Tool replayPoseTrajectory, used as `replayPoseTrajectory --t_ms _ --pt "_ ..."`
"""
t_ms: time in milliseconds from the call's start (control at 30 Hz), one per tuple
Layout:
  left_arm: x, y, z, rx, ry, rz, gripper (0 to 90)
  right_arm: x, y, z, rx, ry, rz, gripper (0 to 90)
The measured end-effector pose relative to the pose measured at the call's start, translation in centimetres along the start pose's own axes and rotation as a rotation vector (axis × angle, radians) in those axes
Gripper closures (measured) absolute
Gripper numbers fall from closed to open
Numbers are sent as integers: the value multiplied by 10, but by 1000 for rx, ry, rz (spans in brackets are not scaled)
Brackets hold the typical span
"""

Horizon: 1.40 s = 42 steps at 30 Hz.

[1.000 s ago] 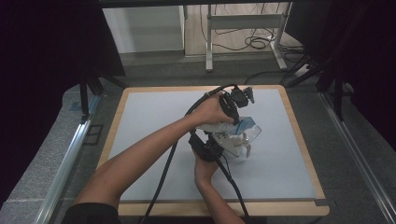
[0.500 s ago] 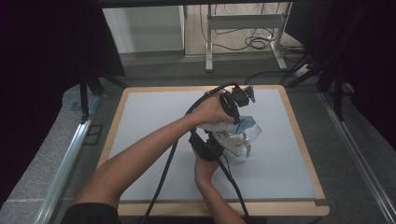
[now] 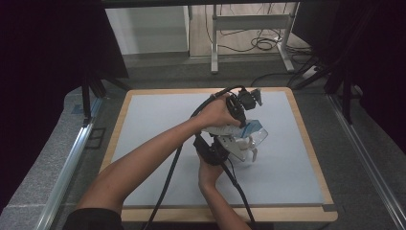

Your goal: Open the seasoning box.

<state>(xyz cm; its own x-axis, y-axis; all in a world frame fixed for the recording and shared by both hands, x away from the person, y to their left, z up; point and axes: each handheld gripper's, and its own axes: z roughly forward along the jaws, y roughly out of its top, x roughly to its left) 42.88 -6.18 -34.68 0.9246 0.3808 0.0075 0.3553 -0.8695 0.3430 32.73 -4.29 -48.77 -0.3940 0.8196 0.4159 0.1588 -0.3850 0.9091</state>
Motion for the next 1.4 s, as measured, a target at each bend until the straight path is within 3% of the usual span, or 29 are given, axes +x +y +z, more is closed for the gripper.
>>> replayPoseTrajectory --t_ms 367,800,1400 --pt "2 0 3 1 -3 -4 900 -1 -4 -1 5 -4 -6 449" --pt "0 2 3 -1 -2 -1 900 -2 -2 -1 -11 -7 29 449" --pt "1 2 5 8 -6 4 900 -3 -3 -2 -8 -8 24 449"
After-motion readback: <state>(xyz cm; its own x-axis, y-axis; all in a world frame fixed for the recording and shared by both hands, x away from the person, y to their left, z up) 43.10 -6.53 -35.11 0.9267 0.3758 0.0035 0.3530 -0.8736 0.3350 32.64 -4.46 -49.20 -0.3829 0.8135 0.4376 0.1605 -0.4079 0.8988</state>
